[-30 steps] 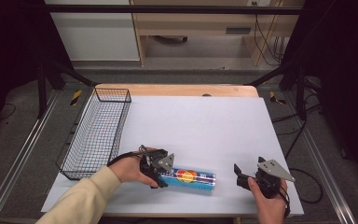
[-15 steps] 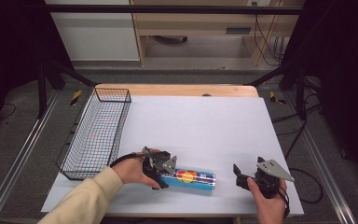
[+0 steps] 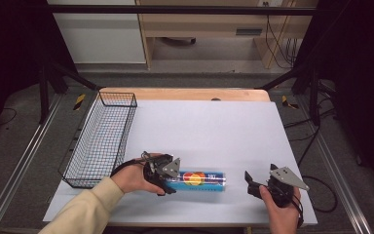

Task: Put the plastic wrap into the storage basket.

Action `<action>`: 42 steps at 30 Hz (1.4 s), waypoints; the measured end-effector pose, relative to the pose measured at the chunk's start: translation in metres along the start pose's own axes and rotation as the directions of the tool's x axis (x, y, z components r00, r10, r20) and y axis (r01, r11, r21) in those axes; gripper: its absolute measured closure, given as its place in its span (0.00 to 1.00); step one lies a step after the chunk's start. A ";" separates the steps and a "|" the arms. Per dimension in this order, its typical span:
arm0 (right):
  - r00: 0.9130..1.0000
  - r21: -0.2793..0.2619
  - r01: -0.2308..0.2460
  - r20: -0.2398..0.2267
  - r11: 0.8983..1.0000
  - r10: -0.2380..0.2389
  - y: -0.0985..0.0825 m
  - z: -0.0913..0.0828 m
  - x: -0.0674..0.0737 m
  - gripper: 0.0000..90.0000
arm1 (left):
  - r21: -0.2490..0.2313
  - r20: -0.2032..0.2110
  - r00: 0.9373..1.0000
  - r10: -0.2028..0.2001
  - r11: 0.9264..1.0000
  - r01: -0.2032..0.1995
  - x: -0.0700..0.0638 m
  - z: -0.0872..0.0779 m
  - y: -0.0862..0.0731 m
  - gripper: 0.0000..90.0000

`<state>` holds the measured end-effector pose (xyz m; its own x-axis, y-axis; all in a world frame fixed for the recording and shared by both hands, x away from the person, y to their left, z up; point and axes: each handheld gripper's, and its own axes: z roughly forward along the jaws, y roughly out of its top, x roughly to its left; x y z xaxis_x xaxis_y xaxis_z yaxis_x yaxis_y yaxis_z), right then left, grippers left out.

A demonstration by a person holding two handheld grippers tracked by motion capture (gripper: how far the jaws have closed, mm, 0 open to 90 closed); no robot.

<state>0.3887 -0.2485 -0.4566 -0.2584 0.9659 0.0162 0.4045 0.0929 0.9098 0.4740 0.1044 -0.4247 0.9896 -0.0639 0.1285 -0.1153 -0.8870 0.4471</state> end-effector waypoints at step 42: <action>1.000 -0.009 -0.002 0.029 1.000 0.002 0.000 -0.001 -0.001 0.08 | -0.082 -0.438 0.854 -0.281 0.959 0.273 -0.029 -0.149 -0.053 0.35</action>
<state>0.3878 -0.2496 -0.4559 -0.2323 0.9726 0.0061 0.3973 0.0892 0.9133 0.4391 0.2210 -0.3204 0.8404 0.3944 0.3717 0.1524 -0.8301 0.5363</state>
